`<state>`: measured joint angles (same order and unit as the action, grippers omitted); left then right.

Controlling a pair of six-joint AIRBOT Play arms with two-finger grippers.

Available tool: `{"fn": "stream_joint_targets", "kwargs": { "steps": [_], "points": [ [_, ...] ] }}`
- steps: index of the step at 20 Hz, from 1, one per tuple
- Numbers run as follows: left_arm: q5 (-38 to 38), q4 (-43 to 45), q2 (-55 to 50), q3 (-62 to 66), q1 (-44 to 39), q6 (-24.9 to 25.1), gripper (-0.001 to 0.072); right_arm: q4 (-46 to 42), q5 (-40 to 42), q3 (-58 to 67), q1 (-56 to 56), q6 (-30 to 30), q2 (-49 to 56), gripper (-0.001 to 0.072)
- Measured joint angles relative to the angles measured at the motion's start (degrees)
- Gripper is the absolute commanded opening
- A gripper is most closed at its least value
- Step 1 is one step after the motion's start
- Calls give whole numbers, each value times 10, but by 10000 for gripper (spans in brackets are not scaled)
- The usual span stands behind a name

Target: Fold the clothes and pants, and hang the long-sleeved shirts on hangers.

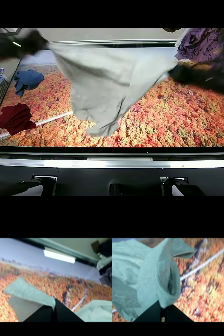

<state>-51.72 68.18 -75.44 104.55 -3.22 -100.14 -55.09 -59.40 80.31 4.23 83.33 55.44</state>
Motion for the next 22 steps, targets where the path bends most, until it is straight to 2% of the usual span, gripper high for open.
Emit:
{"fn": "stream_joint_targets", "kwargs": {
  "steps": [5, 9, 12, 17, 22],
  "points": [
    [-71, 124, 155, 65, 2, -60, 13, -113, -24, 156, 5, 18, -94, 30],
    [-133, 171, 235, 76, 2, -95, 13, -173, -25, 187, 6, 51, -148, 30],
    [-153, 187, 247, 77, 2, -110, 13, -199, -22, 194, 6, 85, -144, 31],
    [-178, 196, 162, 66, 2, -117, 14, -207, -35, 197, 6, 156, -29, 31],
    [-184, 205, -25, 57, 3, -119, 14, -126, -2, 197, -1, 177, 184, 31]
  ]
}}
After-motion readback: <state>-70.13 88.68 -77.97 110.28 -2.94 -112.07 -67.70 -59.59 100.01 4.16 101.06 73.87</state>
